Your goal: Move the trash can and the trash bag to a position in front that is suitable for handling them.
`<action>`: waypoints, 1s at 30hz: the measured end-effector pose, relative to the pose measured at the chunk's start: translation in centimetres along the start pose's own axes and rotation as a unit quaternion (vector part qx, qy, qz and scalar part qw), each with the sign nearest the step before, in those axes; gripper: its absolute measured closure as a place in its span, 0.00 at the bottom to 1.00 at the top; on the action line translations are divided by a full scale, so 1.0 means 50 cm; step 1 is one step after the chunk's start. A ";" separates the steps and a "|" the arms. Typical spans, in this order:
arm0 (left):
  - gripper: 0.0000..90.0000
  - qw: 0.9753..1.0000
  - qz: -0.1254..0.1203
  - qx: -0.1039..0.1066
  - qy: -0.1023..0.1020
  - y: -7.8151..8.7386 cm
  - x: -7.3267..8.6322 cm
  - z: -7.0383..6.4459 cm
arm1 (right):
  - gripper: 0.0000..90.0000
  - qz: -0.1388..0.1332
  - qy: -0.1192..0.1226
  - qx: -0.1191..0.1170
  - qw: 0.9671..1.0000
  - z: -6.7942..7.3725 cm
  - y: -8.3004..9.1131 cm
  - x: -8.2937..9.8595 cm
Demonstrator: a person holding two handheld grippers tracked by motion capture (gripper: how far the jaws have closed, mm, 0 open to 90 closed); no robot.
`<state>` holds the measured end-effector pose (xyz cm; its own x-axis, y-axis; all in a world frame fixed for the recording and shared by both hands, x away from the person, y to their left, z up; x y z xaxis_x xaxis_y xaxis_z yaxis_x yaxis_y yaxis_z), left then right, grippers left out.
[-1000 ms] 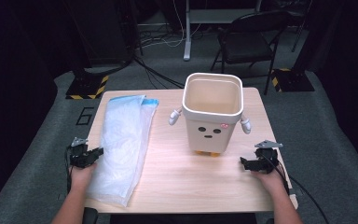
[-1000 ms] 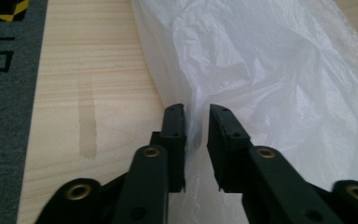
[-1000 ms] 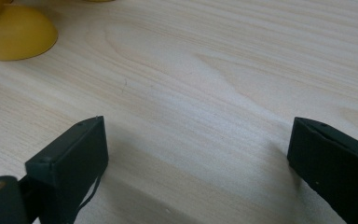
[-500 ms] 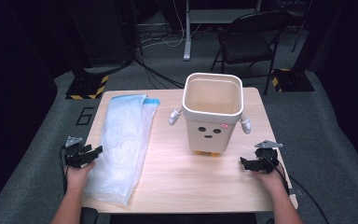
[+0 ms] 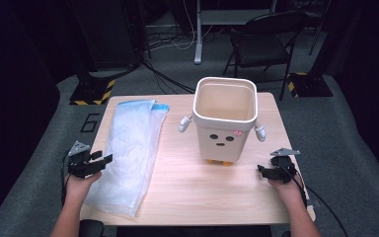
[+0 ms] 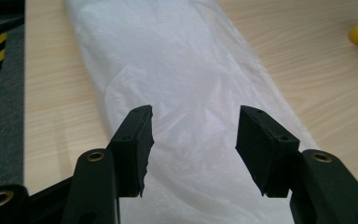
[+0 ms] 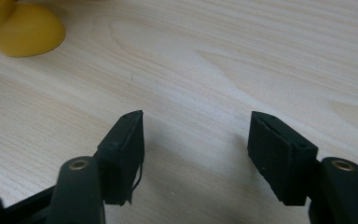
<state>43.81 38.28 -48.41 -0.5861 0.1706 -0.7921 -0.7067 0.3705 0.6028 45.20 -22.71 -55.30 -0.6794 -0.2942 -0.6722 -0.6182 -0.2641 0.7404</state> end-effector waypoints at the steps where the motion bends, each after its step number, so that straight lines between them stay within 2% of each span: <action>1: 0.50 1.000 0.002 0.005 -0.007 0.000 -0.003 -0.008 | 0.43 0.002 0.007 0.001 1.000 -0.001 0.001 0.000; 2: 0.50 1.000 0.004 0.010 -0.012 -0.001 -0.005 -0.015 | 0.44 0.004 0.000 0.000 1.000 0.002 0.002 -0.001; 5: 0.50 0.999 0.011 0.027 -0.023 -0.003 -0.013 -0.038 | 0.44 0.011 0.000 0.004 1.000 0.001 0.004 -0.002; 7: 0.50 0.998 0.024 0.045 -0.033 -0.007 -0.014 -0.054 | 0.44 0.015 -0.009 0.002 1.000 0.002 0.007 -0.003; 9: 0.50 0.997 0.029 0.053 -0.048 -0.011 -0.016 -0.069 | 0.45 0.015 -0.003 0.006 1.000 0.000 0.010 -0.005; 10: 0.50 0.997 0.031 0.057 -0.051 -0.012 -0.019 -0.076 | 0.46 0.017 -0.007 0.007 1.000 0.001 0.012 -0.007; 15: 0.52 0.994 0.035 0.081 -0.064 -0.014 -0.046 -0.112 | 0.49 0.013 0.005 -0.011 1.000 0.015 0.032 -0.026; 17: 0.52 0.993 0.035 0.093 -0.070 -0.014 -0.057 -0.127 | 0.50 0.007 0.020 -0.010 1.000 0.022 0.043 -0.036; 20: 0.49 0.990 0.042 0.102 -0.087 -0.019 -0.070 -0.151 | 0.50 0.003 0.023 -0.019 1.000 0.033 0.059 -0.046; 22: 0.50 0.989 0.047 0.106 -0.088 -0.024 -0.072 -0.159 | 0.51 0.004 0.023 -0.026 0.999 0.039 0.068 -0.050; 23: 0.51 0.989 0.053 0.110 -0.089 -0.027 -0.072 -0.162 | 0.51 -0.002 0.030 -0.027 0.999 0.040 0.071 -0.053; 24: 0.53 0.987 0.060 0.117 -0.088 -0.029 -0.072 -0.166 | 0.52 0.002 0.023 -0.030 0.999 0.044 0.077 -0.054; 26: 0.56 0.986 0.065 0.126 -0.088 -0.032 -0.071 -0.172 | 0.54 0.001 0.027 -0.036 0.999 0.048 0.087 -0.059; 27: 0.56 0.986 0.066 0.126 -0.089 -0.034 -0.071 -0.175 | 0.54 -0.004 0.042 -0.035 0.998 0.045 0.090 -0.062; 29: 0.55 0.985 0.066 0.129 -0.096 -0.034 -0.074 -0.181 | 0.55 -0.006 0.029 -0.043 0.999 0.052 0.102 -0.069; 30: 0.55 0.985 0.064 0.132 -0.095 -0.033 -0.077 -0.184 | 0.55 -0.013 0.039 -0.045 0.998 0.051 0.108 -0.074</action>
<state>43.57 28.60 -45.48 -0.5610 0.3903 -0.7300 -0.4899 0.5543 0.6729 43.41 -20.72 -48.82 -0.6295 -0.3552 -0.6911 -0.5946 -0.3524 0.7227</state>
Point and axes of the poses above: each handheld gripper's, and its own axes: y roughly backward along the jaws, x roughly out of its underside, z roughly to its left, the point moved 5 cm from there along -y, roughly forward along the jaws, and after that the axes turned 2 degrees about z, right-handed, at the moved point
